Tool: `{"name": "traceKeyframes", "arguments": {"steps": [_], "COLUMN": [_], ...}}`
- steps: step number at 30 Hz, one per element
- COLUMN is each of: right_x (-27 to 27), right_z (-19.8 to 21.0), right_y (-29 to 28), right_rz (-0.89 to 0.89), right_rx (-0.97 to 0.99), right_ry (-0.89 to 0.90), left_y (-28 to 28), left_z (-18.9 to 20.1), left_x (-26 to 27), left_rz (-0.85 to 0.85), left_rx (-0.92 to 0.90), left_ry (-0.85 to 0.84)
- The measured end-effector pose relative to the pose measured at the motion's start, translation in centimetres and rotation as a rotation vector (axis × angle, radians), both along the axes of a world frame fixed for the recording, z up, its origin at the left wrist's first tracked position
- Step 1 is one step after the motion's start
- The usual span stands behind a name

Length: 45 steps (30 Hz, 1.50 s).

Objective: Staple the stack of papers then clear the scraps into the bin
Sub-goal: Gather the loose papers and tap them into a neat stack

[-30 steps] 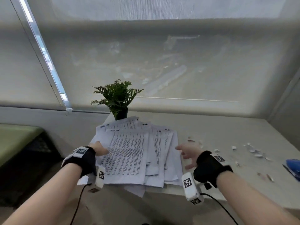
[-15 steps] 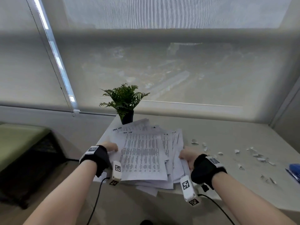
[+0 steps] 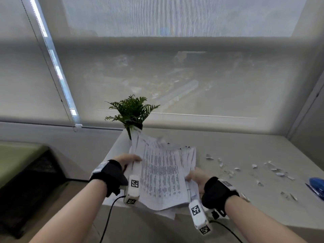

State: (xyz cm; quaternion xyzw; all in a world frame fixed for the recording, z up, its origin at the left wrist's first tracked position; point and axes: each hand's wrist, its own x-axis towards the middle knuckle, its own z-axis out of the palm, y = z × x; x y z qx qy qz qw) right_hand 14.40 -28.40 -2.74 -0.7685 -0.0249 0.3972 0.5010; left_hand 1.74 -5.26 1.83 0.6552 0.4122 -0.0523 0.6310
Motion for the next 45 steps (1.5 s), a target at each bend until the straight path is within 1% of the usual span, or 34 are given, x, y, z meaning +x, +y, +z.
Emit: {"name": "traceKeyframes", "arguments": {"steps": [2, 4, 5, 6, 8, 9, 10, 12, 13, 14, 16, 18, 20, 22, 24, 26, 28, 30, 32, 34, 36, 37, 42, 43, 44, 45], "right_x": [-0.7, -1.0, -0.9, -0.2, 1.0, 1.0, -0.4, -1.2, -0.9, -0.4, 1.3, 1.8, 1.6, 2.2, 2.2, 1.0, -0.6, -2.0, -2.5, -2.5, -2.1, -2.1, -1.1, -1.2, -1.6, -1.7], "right_z": [1.0, 0.9, 0.7, -0.4, -3.1, -3.0, -0.8, 1.1, 1.5, 1.9, 2.2, 4.4, 6.8, 7.5, 7.1, 6.2, 4.7, 3.6, 2.7, 2.2, 1.1, 1.0, -0.9, -0.8, 0.1, 0.5], "right_y": [-0.5, -0.5, -0.4, -0.1, 0.0, 0.0, -0.1, -0.4, -0.5, -0.7, -0.8, -1.1, -1.3, -0.9, -0.5, -0.4, -0.6, -0.4, 0.4, 1.5, 2.7, 3.1, 3.7, 3.6, 3.1, 2.6], "right_rz": [-0.017, -0.058, -0.065, -0.068, -0.042, -0.025, -0.051, -0.087, -0.1, -0.088, -0.064, -0.048, 0.01, 0.014, 0.012, 0.007, -0.058, -0.133, -0.188, -0.206, -0.2, -0.192, -0.144, -0.13, -0.126, -0.128], "right_rx": [-0.008, 0.066, 0.07, 0.058, 0.1, 0.124, 0.121, 0.198, 0.237, 0.279, 0.414, 0.557, 0.607, 0.585, 0.495, 0.325, 0.163, 0.147, 0.184, 0.171, 0.15, 0.157, 0.122, 0.117, 0.085, 0.079], "right_ry": [0.044, 0.11, 0.132, 0.132, 0.135, 0.163, 0.184, 0.244, 0.241, 0.223, 0.201, 0.175, 0.165, 0.162, 0.153, 0.122, 0.091, 0.098, 0.105, 0.112, 0.099, 0.097, 0.095, 0.105, 0.076, 0.053], "left_y": [-1.2, -2.0, -2.5, -3.1, -4.3, -4.7, -4.6, -4.0, -3.7, -3.3, -2.2, -1.2, -0.5, -0.1, 0.0, 0.0, 0.0, 0.0, -0.1, 0.3, 1.1, 1.3, 0.5, 0.4, 0.2, 0.0], "left_z": [1.4, 2.2, 2.6, 3.0, 4.1, 4.7, 5.2, 6.4, 6.9, 7.5, 8.1, 8.0, 7.7, 7.3, 6.7, 5.5, 3.7, 2.1, 0.7, -0.9, -2.7, -3.0, -2.0, -1.8, -1.6, -1.2], "left_x": [-0.2, 0.0, 0.1, 0.1, 0.1, -0.1, -0.2, -0.9, -1.3, -1.8, -2.7, -3.3, -3.4, -3.0, -2.6, -2.2, -1.7, -1.1, -0.8, -0.1, 0.7, 1.0, 1.2, 1.1, 0.9, 0.6], "left_rz": [-0.077, -0.165, -0.214, -0.259, -0.337, -0.352, -0.359, -0.324, -0.29, -0.263, -0.201, -0.137, -0.071, -0.024, -0.027, -0.057, -0.094, -0.123, -0.154, -0.151, -0.138, -0.137, -0.092, -0.091, -0.093, -0.082], "left_rx": [0.098, 0.236, 0.351, 0.468, 0.703, 0.801, 0.877, 0.854, 0.779, 0.685, 0.421, 0.237, 0.167, 0.159, 0.14, 0.156, 0.234, 0.279, 0.288, 0.275, 0.337, 0.355, 0.375, 0.384, 0.381, 0.367], "left_ry": [0.001, 0.006, 0.009, -0.018, -0.083, -0.115, -0.169, -0.286, -0.355, -0.43, -0.568, -0.638, -0.64, -0.601, -0.543, -0.446, -0.318, -0.183, -0.107, -0.107, -0.08, -0.06, 0.011, 0.005, -0.024, -0.084]}}
